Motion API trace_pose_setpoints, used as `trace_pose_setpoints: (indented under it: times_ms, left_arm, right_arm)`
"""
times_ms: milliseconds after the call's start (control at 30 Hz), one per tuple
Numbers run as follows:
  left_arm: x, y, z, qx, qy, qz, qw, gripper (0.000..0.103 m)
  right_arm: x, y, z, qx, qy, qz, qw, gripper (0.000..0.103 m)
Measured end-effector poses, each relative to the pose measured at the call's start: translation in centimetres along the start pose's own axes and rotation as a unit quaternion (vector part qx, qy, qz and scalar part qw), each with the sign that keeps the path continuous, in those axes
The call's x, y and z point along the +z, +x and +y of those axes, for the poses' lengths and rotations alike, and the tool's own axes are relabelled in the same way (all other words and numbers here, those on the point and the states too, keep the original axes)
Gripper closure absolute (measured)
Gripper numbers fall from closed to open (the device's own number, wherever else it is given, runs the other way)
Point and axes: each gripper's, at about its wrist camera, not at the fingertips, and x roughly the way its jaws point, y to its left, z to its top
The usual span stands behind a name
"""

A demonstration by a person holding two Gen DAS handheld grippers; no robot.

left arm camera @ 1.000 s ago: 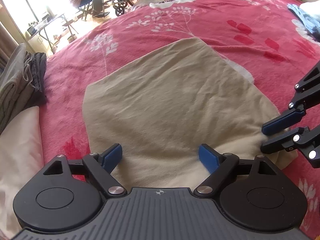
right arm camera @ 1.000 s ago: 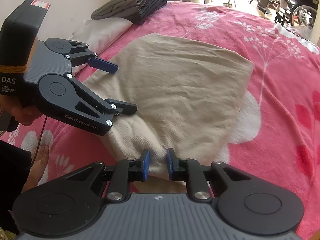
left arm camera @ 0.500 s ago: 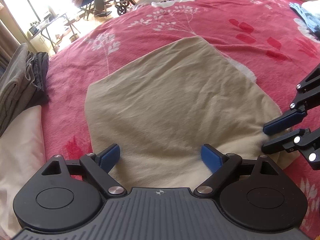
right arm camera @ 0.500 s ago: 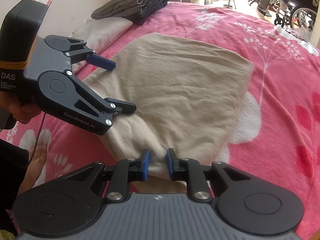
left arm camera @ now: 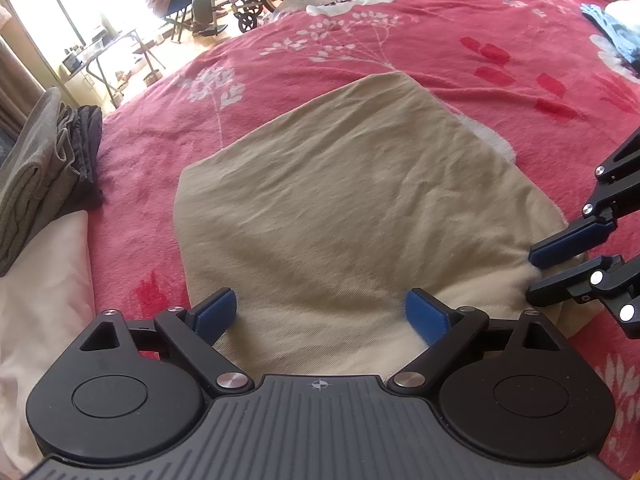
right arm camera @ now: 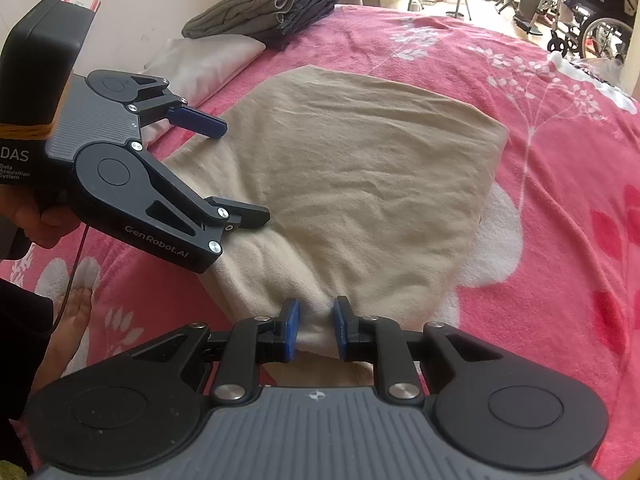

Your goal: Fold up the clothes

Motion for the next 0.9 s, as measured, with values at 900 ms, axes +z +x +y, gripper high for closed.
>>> trace_pose_setpoints:
  times_ms: [900]
  left_arm:
    - [-0.69,-0.28,-0.48,0.011,0.012,-0.021,0.9996,0.008]
  right_arm:
    - [-0.18,-0.15,0.46,-0.007,-0.013,-0.004,1.0,0.082]
